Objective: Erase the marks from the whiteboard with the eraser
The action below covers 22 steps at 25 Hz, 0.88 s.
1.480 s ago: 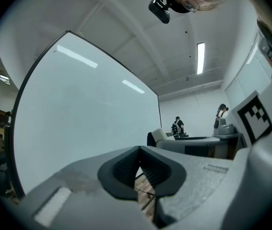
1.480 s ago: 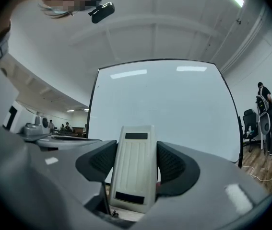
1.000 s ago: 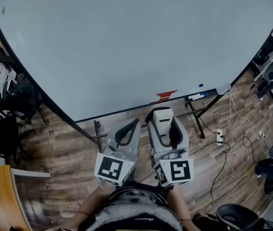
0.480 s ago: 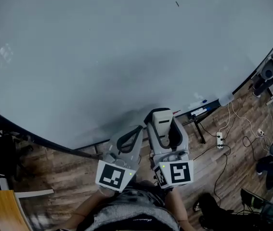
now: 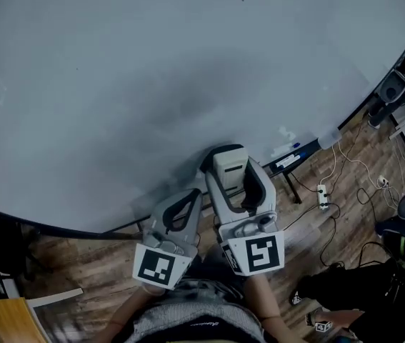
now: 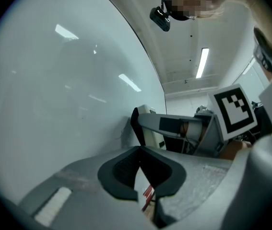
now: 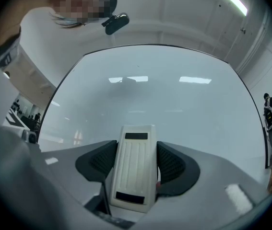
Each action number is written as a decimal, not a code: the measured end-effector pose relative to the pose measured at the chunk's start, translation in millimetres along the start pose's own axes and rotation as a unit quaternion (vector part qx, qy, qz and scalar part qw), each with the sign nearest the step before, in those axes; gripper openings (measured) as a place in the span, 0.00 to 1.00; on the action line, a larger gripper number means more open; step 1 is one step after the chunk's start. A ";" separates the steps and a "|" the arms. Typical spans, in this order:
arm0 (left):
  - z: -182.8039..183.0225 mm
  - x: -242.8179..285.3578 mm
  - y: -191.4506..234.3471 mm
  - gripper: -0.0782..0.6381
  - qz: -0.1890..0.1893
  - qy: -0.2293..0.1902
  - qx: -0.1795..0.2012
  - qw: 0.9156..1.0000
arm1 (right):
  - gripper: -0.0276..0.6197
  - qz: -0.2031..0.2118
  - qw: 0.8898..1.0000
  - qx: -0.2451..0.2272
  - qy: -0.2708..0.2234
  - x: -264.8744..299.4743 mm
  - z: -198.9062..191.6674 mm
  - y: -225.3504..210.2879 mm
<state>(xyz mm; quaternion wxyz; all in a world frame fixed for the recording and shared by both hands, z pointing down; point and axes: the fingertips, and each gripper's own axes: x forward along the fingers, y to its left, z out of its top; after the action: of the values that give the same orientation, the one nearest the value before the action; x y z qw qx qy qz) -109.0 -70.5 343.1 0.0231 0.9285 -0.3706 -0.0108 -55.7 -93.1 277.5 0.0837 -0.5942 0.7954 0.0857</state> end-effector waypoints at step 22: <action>-3.1 56.2 2.2 0.11 0.104 0.007 0.014 0.994 | 0.45 0.130 0.990 -0.050 0.002 25.4 -5.3 -18.1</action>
<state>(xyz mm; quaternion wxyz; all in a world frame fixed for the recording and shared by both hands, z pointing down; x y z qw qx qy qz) -69.6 -110.6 346.2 0.0137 0.8851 -0.4652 0.0034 -45.6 -123.0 276.1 0.0404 -0.4891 0.8608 0.1349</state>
